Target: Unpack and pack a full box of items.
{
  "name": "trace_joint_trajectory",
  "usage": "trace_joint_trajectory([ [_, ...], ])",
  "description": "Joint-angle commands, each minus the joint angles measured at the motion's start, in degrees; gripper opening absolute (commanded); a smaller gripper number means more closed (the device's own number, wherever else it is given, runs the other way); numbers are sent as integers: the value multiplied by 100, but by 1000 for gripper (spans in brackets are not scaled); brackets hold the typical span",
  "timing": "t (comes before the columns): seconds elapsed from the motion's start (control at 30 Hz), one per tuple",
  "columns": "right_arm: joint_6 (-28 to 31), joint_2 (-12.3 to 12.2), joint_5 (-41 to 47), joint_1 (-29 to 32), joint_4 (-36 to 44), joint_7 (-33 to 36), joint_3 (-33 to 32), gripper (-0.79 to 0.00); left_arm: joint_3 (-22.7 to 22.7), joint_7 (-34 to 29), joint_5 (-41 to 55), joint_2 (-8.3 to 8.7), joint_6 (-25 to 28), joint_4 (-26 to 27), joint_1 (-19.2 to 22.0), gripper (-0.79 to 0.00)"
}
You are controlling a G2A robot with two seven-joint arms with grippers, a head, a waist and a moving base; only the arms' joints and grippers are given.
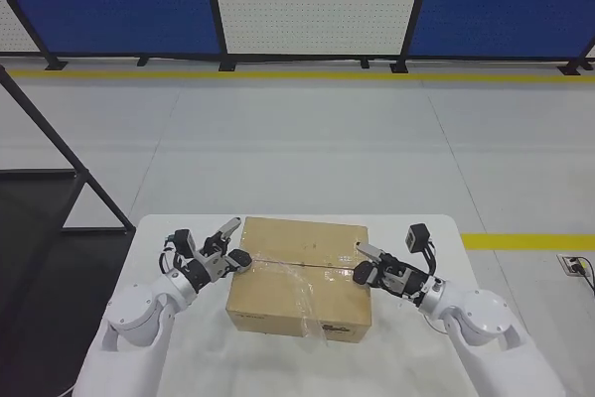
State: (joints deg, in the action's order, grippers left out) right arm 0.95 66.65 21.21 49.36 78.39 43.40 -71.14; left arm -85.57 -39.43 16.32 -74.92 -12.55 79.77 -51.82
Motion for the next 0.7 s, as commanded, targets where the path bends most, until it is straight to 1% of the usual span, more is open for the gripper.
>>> trace_joint_trajectory([
  [0.0,37,0,-7,-11,22,52,9,0,9,25,27,6,14,8,-8,0],
  [0.13,319,-36,113,93,232,516,-99,0,19,84,101,20,39,51,-46,0],
  [0.3,707,-151,258,505,666,1381,-448,0,62,139,170,35,54,109,-91,0],
  [0.37,837,-205,386,701,885,2008,-557,0,92,170,184,39,63,109,-92,0],
  [0.43,1045,-289,234,839,1094,3009,-647,0,123,181,201,43,65,95,-79,0],
  [0.47,1080,-312,177,890,1134,3114,-712,0,133,187,206,46,70,86,-72,0],
  [0.67,1080,-312,177,890,1134,3114,-712,0,190,93,197,77,43,49,-44,0],
])
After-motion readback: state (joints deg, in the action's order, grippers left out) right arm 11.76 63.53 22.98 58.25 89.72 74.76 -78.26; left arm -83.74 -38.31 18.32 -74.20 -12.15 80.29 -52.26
